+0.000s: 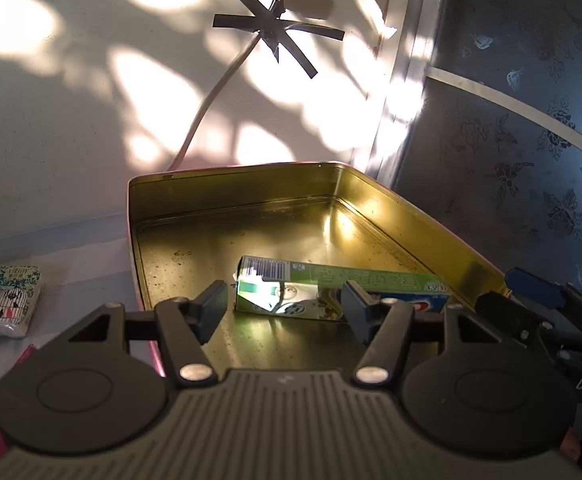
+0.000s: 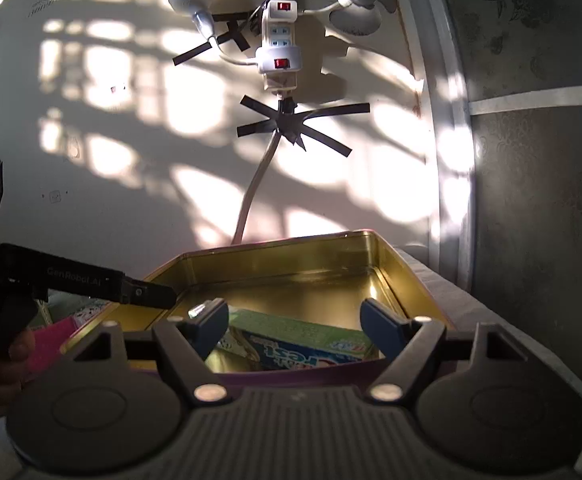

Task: Organize objects
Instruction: 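Carry both green boxes to the pink tin and release them inside, then grasp the light-blue plush toy with the right tool, then carry the plush toy into the pink tin and open the right tool, then move the right tool to the pink pouch and position around it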

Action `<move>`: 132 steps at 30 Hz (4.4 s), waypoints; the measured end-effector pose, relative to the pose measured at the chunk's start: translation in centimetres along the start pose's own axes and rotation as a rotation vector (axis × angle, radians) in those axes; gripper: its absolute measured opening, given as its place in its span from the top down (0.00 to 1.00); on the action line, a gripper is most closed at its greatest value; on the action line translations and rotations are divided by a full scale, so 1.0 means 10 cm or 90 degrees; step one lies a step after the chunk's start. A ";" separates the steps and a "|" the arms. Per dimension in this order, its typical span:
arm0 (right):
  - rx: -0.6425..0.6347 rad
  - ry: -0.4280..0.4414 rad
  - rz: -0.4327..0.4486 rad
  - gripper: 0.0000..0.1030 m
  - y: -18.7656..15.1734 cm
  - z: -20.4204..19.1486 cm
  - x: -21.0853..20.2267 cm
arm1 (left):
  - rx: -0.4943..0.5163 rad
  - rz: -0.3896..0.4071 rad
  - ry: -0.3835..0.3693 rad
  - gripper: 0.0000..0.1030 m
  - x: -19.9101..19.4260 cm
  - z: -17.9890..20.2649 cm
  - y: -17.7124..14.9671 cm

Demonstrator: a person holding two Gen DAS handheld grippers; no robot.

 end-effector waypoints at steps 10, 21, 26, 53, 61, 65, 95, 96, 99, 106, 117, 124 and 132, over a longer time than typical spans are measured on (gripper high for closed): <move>0.047 0.036 0.108 0.00 -0.27 -0.46 -0.87 | 0.021 0.043 -0.039 0.36 -1.04 -0.06 -0.54; -0.039 0.184 -0.056 0.01 -0.71 -1.58 -0.71 | -0.142 -0.011 0.197 0.35 -1.68 -1.57 -1.43; -0.153 0.271 -0.117 0.30 -0.80 -2.30 -0.50 | -0.281 0.030 0.274 0.35 -2.02 -2.32 -1.64; -0.332 0.219 -0.149 0.31 -0.97 -1.74 -0.99 | -0.251 0.046 0.182 0.33 -1.95 -2.05 -1.58; -0.165 0.175 -0.119 0.10 -0.83 -1.13 -1.33 | -0.109 -0.003 -0.096 0.33 -1.47 -0.69 -1.08; -0.079 0.214 -0.149 0.16 -0.94 -1.05 -1.40 | -0.053 -0.035 -0.175 0.34 -1.34 -0.23 -0.95; -0.073 0.096 -0.089 0.52 -0.18 -0.84 0.31 | -0.073 -0.011 -0.138 0.42 -0.25 -0.30 -0.07; -0.068 0.095 -0.094 0.51 -0.20 -0.82 0.37 | -0.071 -0.014 -0.131 0.42 -0.21 -0.30 -0.09; -0.053 0.082 -0.091 0.45 -0.27 -0.76 0.43 | -0.078 -0.032 -0.120 0.43 -0.12 -0.35 -0.16; 0.003 0.080 -0.018 0.35 -0.26 -0.65 -0.05 | -0.083 -0.012 -0.096 0.41 -0.35 -0.35 -0.24; 0.035 0.136 -0.153 0.36 -0.91 -0.96 -0.49 | -0.042 -0.066 -0.010 0.41 -0.98 -0.58 -1.14; 0.014 0.175 -0.239 0.35 -1.15 -1.34 -0.36 | -0.084 -0.092 0.095 0.41 -1.23 -1.15 -1.41; -0.042 0.224 -0.268 0.34 -1.25 -1.86 -0.38 | -0.107 -0.087 0.220 0.41 -1.42 -1.78 -1.46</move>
Point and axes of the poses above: each gripper's, at about its wrist camera, not at the fingertips, and x roughly the way its jaws point, z to its right, y to its top, the point moved 6 cm from there along x, roughly the way its jaws point, and after that the axes turned 3 degrees about x, right-handed, at the moved point
